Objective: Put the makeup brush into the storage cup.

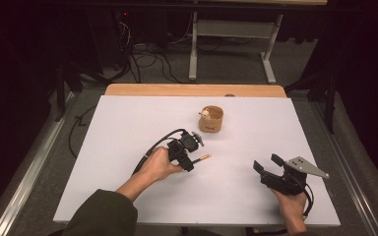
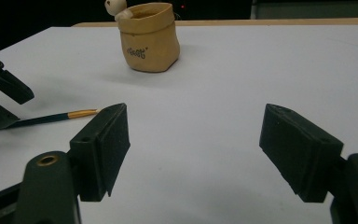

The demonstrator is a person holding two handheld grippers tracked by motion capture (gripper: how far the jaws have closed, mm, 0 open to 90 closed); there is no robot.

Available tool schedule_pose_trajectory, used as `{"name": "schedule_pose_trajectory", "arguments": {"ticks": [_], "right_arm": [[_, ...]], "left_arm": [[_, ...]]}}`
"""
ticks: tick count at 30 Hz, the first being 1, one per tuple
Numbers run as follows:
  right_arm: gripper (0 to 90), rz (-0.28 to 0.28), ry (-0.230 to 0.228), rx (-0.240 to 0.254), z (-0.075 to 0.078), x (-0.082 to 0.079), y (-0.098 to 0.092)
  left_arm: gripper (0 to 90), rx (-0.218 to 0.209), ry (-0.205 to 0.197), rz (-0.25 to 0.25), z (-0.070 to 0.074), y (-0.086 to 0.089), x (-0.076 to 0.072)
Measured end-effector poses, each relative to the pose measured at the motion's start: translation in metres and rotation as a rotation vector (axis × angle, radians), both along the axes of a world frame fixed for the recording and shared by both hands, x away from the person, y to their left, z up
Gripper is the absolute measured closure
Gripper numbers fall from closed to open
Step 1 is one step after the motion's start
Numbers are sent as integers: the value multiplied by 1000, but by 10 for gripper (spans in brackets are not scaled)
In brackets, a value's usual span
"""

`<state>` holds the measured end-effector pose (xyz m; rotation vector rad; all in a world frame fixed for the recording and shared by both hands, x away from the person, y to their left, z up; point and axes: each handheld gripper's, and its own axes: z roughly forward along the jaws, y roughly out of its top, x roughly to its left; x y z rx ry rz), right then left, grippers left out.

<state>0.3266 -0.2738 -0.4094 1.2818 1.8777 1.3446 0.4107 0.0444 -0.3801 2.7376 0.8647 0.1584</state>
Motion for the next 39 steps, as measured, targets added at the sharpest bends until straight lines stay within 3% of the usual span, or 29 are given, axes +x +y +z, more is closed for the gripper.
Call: {"name": "schedule_pose_trajectory", "arguments": {"ticks": [13,39], "right_arm": [[259,4,-2,1,0,0,0],[259,8,-4,-5,0,0,1]], "left_arm": [[594,38,33,14,-7,-1,4],[712,61,67,5,-16,-4,5]]}}
